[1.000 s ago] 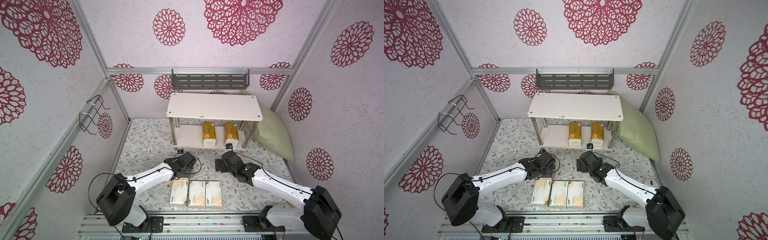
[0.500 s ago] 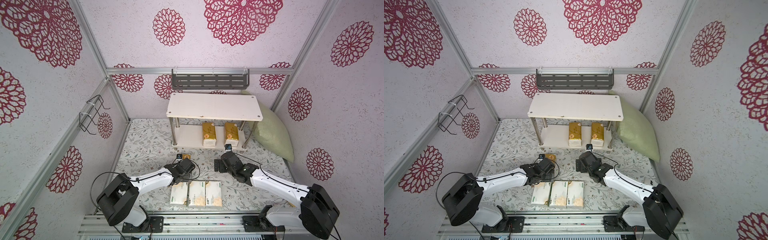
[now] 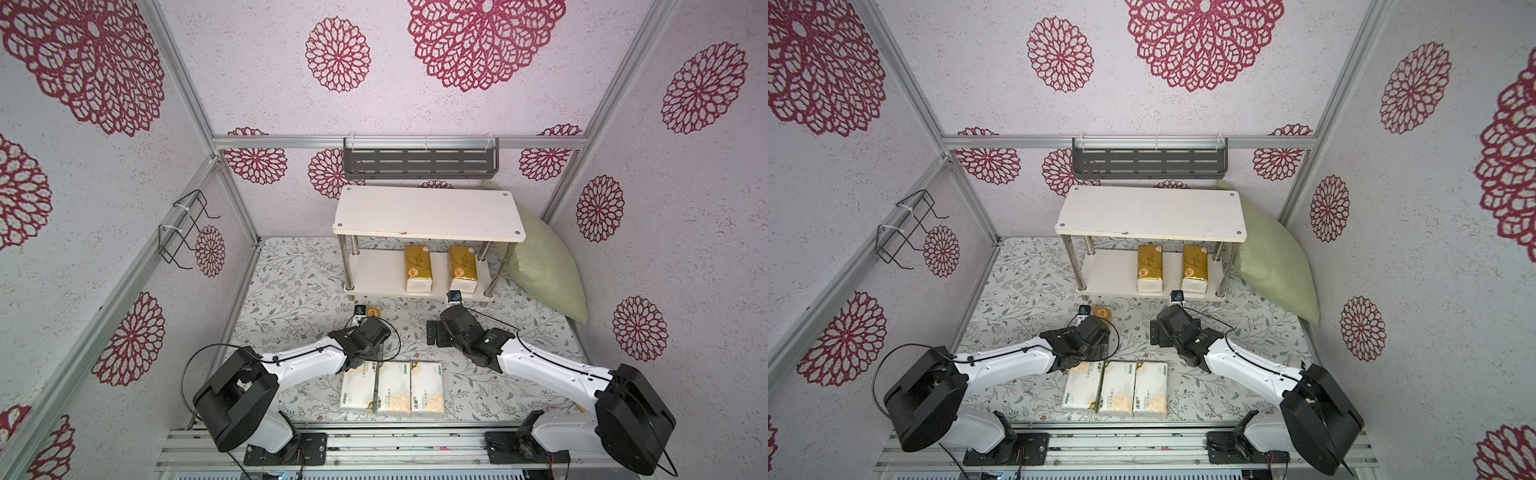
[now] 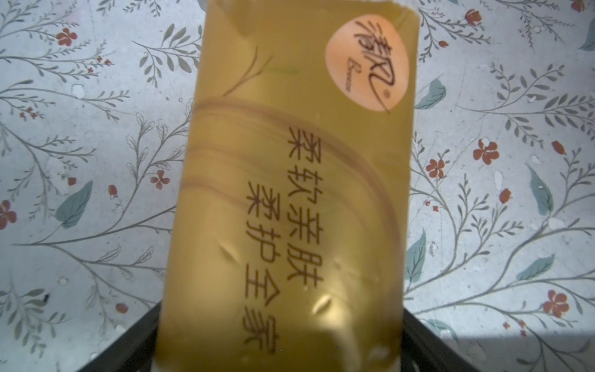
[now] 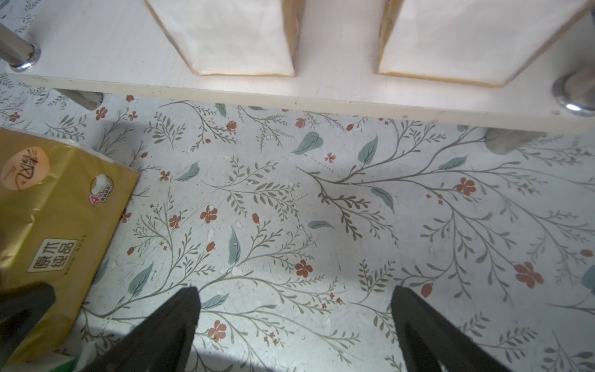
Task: Place the tissue boxes on the shelf by color
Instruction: Pick up the box of tissues from the center of the board.
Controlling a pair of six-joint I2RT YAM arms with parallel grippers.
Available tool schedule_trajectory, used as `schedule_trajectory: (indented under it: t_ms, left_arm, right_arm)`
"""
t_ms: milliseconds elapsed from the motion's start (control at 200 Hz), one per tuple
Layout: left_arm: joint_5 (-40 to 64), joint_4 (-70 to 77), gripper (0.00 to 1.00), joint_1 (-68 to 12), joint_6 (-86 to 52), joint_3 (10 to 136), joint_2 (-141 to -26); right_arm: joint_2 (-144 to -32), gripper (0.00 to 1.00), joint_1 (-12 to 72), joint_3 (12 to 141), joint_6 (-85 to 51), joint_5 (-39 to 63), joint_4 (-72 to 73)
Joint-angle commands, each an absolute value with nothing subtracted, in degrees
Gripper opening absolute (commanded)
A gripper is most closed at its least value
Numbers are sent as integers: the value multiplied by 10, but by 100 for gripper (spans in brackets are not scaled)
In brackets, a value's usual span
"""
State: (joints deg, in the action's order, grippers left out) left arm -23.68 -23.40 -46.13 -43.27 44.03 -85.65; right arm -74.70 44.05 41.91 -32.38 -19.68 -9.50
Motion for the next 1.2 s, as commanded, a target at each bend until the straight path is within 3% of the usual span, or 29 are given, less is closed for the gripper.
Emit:
schedule_trajectory:
  t_ms: [0,125,405,941,1196]
  left_arm:
    - [-240,-215,89,-465,-426,432,-859]
    - [-235,-216,81,-466,-421,435,-856]
    - [-238,-261,75,-466,-414,461,-825]
    - [-240,-353,73,-468,-413,518,-736]
    - [-282,-403,74,-464,-388,640,-805]
  right_arm:
    - [-749,99,442,413,-334,-199,-89]
    - [-745,99,442,412,-333,-206,-98]
    - [-741,99,439,413,-329,-218,-108]
    - [-757,99,436,419,-321,-215,-95]
    - [-762,99,436,419,-320,-212,-92]
